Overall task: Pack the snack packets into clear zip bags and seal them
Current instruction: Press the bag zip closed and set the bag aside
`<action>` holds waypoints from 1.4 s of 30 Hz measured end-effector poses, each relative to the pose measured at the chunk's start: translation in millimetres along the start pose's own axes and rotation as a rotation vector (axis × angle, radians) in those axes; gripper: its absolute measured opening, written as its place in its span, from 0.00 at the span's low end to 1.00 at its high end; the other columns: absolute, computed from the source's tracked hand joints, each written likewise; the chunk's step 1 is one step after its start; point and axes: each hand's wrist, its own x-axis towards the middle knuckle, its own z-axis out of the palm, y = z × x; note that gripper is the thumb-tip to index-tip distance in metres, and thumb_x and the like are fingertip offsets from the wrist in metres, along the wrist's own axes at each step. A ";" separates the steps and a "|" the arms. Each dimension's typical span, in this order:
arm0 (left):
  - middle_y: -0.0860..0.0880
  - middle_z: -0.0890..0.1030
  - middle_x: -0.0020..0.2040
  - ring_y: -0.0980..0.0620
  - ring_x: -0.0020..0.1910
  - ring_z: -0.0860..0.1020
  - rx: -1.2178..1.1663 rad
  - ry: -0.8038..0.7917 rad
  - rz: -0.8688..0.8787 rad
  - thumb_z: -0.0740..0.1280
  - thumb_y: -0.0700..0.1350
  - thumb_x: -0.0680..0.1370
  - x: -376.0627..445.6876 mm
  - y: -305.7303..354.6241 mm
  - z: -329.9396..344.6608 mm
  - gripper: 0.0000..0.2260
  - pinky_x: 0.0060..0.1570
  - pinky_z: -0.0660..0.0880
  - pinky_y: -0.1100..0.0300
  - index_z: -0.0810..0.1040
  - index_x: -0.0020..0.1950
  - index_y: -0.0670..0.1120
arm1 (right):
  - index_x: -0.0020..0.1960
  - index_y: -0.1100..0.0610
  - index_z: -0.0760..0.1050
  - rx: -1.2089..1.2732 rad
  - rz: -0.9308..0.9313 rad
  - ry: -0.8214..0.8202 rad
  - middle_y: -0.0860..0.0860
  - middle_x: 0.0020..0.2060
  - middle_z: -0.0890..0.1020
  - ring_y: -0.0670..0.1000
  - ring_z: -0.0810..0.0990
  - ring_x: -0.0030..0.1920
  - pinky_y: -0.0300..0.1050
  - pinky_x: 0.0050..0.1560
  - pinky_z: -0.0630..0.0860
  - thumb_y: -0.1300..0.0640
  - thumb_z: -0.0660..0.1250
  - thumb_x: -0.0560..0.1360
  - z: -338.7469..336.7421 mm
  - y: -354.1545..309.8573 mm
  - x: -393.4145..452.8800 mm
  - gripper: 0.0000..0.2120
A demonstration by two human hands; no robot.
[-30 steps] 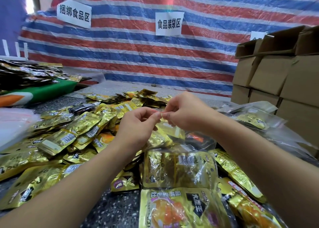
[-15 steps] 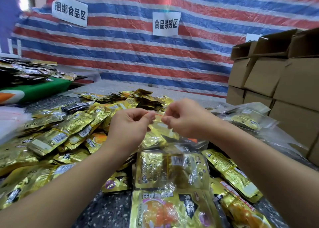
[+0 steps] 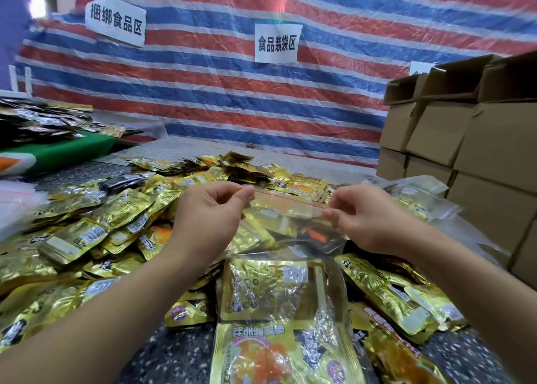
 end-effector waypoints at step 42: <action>0.44 0.85 0.43 0.48 0.33 0.84 -0.551 -0.068 -0.273 0.63 0.50 0.78 6.7 -2.2 -0.9 0.11 0.29 0.78 0.58 0.78 0.50 0.44 | 0.65 0.67 0.73 1.171 0.085 -0.628 0.62 0.60 0.81 0.59 0.81 0.60 0.51 0.58 0.79 0.65 0.70 0.74 51.2 17.0 -36.8 0.20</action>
